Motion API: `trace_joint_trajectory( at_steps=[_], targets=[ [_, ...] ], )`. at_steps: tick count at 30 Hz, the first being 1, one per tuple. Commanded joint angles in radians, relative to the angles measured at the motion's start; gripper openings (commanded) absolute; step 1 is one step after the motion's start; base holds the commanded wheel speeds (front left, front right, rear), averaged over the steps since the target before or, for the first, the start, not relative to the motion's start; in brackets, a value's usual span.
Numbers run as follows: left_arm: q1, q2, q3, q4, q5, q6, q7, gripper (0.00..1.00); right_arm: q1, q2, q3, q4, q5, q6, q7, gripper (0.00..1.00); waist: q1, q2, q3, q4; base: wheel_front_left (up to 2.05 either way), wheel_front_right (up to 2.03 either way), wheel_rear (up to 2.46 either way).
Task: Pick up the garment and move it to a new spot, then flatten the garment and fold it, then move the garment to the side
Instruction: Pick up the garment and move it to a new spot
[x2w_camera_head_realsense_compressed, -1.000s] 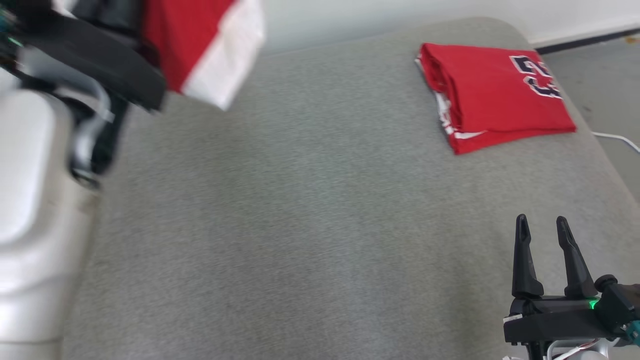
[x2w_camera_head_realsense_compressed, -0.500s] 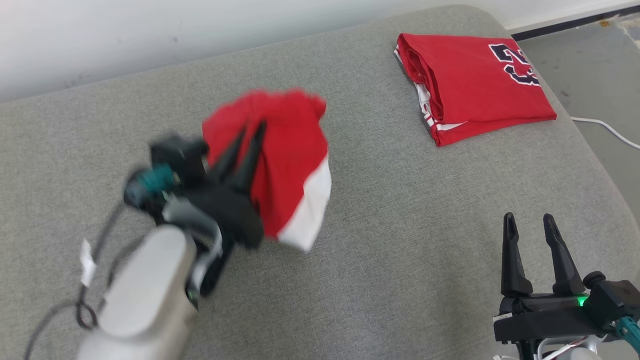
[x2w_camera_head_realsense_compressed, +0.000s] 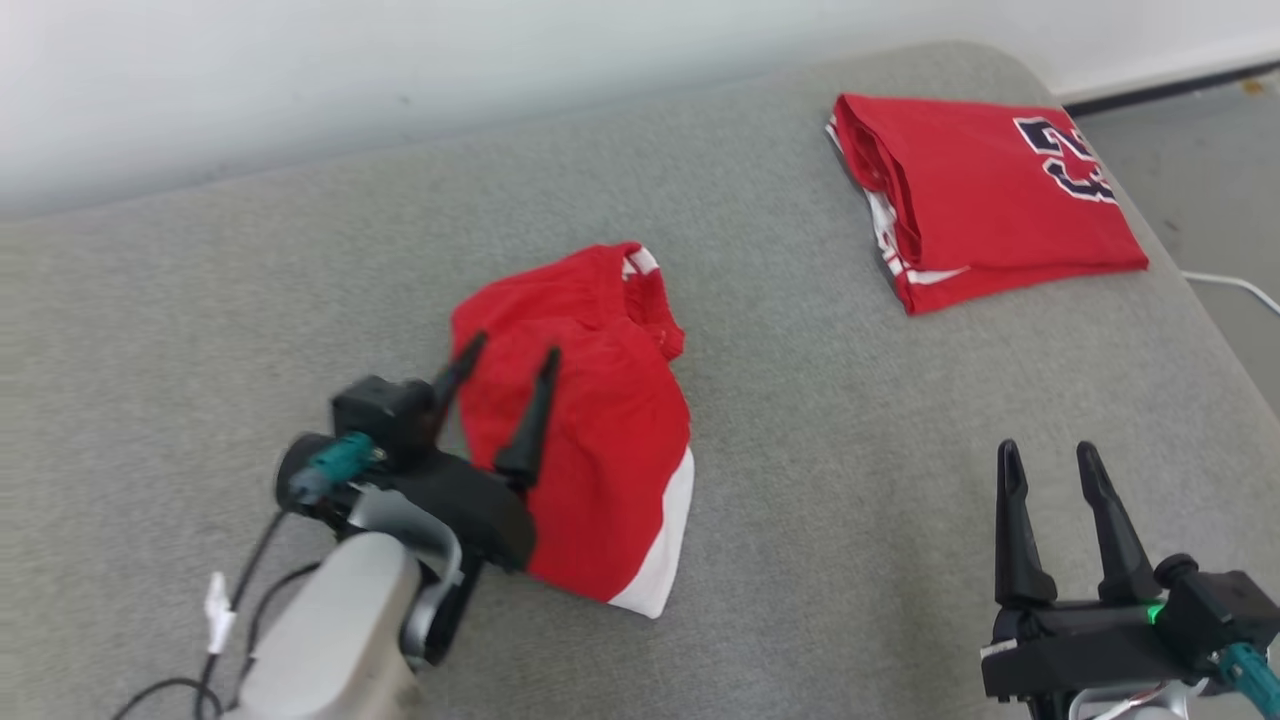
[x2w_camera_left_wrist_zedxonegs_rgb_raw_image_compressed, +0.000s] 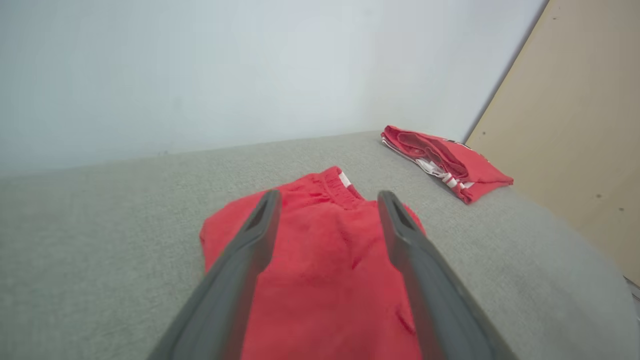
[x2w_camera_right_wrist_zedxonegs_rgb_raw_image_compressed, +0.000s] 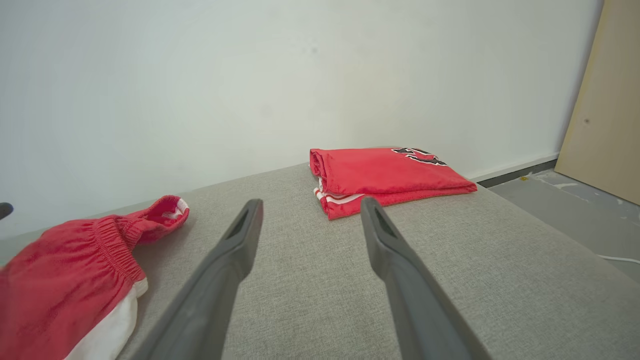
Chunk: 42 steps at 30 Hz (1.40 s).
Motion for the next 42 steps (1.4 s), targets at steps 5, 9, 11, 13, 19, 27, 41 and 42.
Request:
trace_joint_trajectory(
  at_steps=[5,9,11,13,19,27,41,42],
  targets=[
    [0.033,0.048,0.086,-0.086,0.032,0.039,-0.021,1.00,0.036,0.000,-0.001,0.000,-0.022,-0.003,-0.001,1.00,0.0000,0.0000,-0.085,0.080,0.00,0.00,0.00],
    [0.100,0.080,0.172,-0.200,0.066,0.062,-0.021,1.00,0.052,0.000,0.009,-0.003,-0.035,-0.003,-0.001,1.00,0.0000,0.0000,-0.116,0.120,0.00,0.00,0.00],
    [0.141,0.092,0.210,-0.250,0.084,0.068,-0.021,1.00,0.056,0.000,0.017,-0.007,-0.039,-0.003,-0.001,1.00,0.0000,0.0000,-0.128,0.136,0.00,0.00,0.00],
    [0.188,0.103,0.243,-0.296,0.098,0.070,-0.021,1.00,0.057,0.000,0.022,-0.010,-0.046,-0.003,-0.001,1.00,0.0000,0.0000,-0.140,0.150,0.00,0.00,0.00],
    [0.357,0.131,0.342,-0.393,0.134,0.075,-0.021,1.00,0.067,0.000,0.033,-0.014,-0.056,-0.003,-0.001,1.00,0.0000,0.0000,-0.165,0.180,0.00,0.00,0.00],
    [0.526,0.114,0.427,-0.456,0.156,0.060,-0.021,1.00,0.094,0.000,0.039,-0.017,-0.056,-0.003,-0.001,1.00,0.0000,0.0000,-0.182,0.214,0.00,0.00,0.00],
    [0.640,0.015,0.525,-0.490,0.209,0.014,-0.021,1.00,0.146,0.000,0.045,-0.005,-0.054,-0.003,-0.001,1.00,0.0000,0.0000,-0.183,0.260,0.00,0.00,0.00],
    [0.642,0.008,0.534,-0.489,0.209,0.007,-0.021,1.00,0.148,0.000,0.047,-0.003,-0.052,-0.003,-0.001,1.00,0.0000,0.0000,-0.183,0.261,0.00,0.00,0.00]
  ],
)
